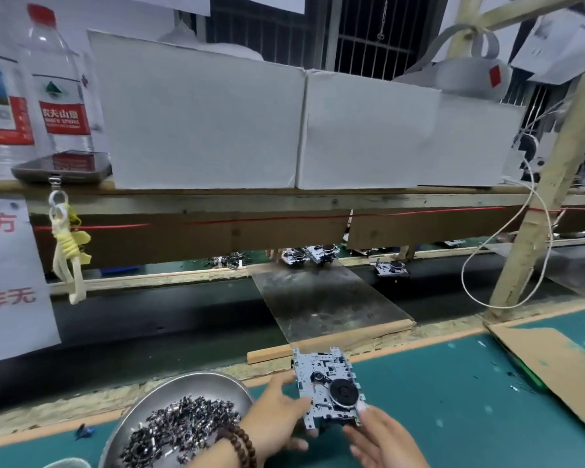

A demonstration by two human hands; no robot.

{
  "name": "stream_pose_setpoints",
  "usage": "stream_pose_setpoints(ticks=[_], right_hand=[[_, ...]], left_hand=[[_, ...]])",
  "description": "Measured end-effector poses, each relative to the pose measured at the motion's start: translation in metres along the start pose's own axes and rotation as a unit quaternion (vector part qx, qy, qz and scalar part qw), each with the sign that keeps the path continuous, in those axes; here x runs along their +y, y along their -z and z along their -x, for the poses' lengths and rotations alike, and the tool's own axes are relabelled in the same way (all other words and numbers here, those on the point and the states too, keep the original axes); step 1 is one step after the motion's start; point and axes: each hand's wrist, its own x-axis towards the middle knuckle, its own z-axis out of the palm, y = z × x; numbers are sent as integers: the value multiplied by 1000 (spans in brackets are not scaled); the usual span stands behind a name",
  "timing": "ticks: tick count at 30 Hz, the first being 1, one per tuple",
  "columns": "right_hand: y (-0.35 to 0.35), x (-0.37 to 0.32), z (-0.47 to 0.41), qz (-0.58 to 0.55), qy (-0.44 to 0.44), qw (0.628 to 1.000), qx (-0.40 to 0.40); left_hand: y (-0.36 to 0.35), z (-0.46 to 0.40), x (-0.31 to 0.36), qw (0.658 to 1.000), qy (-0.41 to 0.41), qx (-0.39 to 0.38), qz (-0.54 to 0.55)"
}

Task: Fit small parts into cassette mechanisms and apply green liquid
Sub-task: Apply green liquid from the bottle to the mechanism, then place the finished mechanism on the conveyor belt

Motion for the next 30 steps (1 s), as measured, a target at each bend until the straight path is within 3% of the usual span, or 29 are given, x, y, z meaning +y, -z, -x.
stream_pose_setpoints(ticks=[3, 9, 13, 15, 17, 19, 21, 23, 25, 30], right_hand=[[-6, -8, -24, 115, 35, 993, 7], [-19, -31, -91, 163, 25, 986, -26], [-29, -33, -145, 221, 116, 968, 28], [-44, -35, -167, 204, 106, 973, -12], [-52, -43, -183, 105, 102, 988, -42], [-59, -51, -196, 74, 96, 990, -67], [-64, -57, -199, 51, 51, 996, -50], [-65, -57, -195, 54, 46, 997, 7], [-62, -53, -181, 63, 39, 997, 12], [-56, -48, -121, 104, 57, 991, -63]], left_hand=[[4, -18, 4, 1000, 11, 6, 22], [20, -83, 36, 1000, 18, 20, 1], [40, -134, 51, 997, 22, 24, -73], [45, -153, 58, 995, 13, 49, -81], [49, -172, 65, 996, 19, 83, -19], [51, -181, 70, 992, 10, 119, 36], [54, -177, 67, 991, -9, 124, 46], [60, -162, 59, 990, -41, 133, 4], [66, -144, 52, 987, -60, 149, -31], [66, -75, 47, 971, -82, 185, -126]])
